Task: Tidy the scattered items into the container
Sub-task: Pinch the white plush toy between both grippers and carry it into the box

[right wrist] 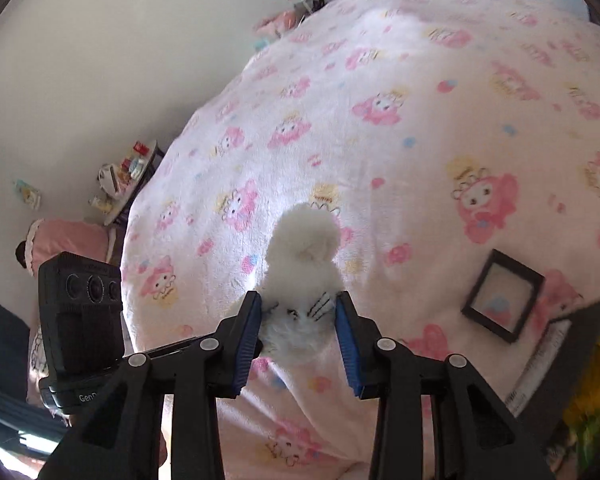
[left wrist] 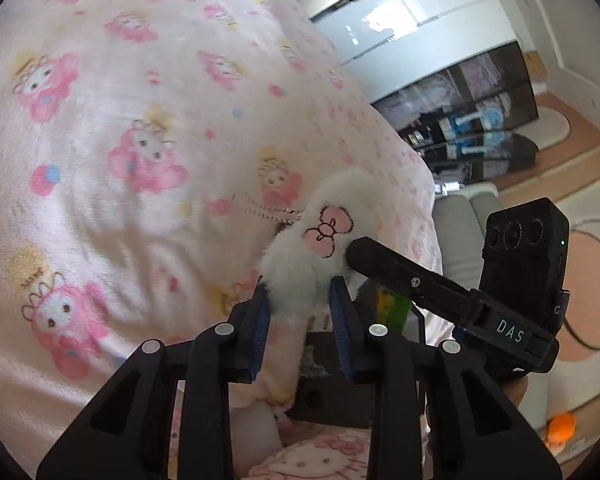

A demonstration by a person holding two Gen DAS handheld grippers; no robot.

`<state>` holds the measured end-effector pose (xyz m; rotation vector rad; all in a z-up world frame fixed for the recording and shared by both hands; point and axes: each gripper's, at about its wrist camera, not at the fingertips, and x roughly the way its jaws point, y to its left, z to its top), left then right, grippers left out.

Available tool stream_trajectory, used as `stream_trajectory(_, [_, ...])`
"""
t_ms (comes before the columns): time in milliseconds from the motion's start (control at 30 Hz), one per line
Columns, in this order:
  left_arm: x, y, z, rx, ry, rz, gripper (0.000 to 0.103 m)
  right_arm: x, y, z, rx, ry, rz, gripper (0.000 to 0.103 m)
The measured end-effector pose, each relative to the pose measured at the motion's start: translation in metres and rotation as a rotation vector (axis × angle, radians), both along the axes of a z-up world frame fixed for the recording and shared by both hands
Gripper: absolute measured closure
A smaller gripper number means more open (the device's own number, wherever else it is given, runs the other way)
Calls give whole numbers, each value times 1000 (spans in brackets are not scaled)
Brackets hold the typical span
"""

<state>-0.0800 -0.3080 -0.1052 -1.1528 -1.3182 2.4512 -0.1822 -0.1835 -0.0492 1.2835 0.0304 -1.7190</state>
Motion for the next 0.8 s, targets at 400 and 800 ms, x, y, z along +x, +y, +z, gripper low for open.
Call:
stream_trajectory(400, [-34,203,45,-17,-46,-389,74,55,232,40,-5,141,-417,70])
stream_trajectory(800, [-92,320,3,-139,-240,-506,73,49,361,-35,-54,-71,-663,70])
